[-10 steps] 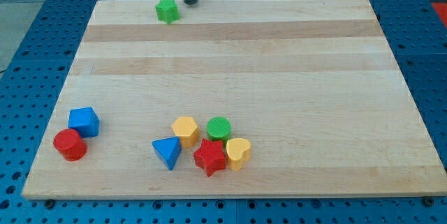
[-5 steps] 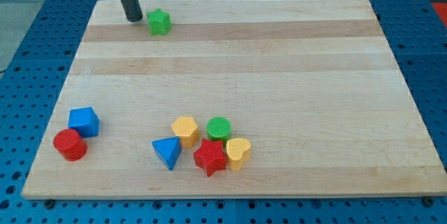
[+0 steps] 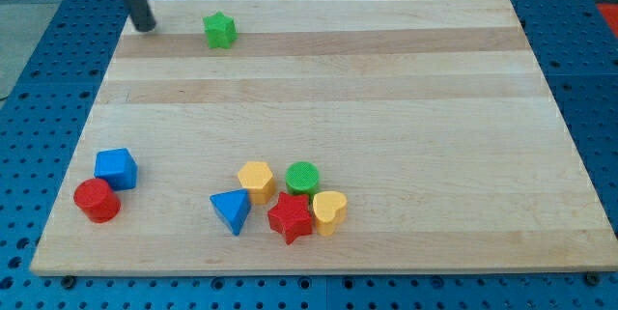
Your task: Push the green star above the blue cube
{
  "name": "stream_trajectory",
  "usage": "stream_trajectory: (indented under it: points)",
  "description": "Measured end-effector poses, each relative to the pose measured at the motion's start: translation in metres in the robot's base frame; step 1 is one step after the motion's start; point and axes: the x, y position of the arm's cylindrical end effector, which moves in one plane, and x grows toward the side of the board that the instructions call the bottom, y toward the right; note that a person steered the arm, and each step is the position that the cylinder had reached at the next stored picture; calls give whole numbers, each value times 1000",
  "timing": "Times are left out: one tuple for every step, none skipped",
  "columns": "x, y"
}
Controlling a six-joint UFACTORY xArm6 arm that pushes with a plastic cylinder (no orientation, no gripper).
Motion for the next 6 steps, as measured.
stream_trajectory:
  points:
    - [16, 94]
    - [51, 103]
    - [49, 115]
    - [22, 132]
    - [66, 176]
    - [129, 122]
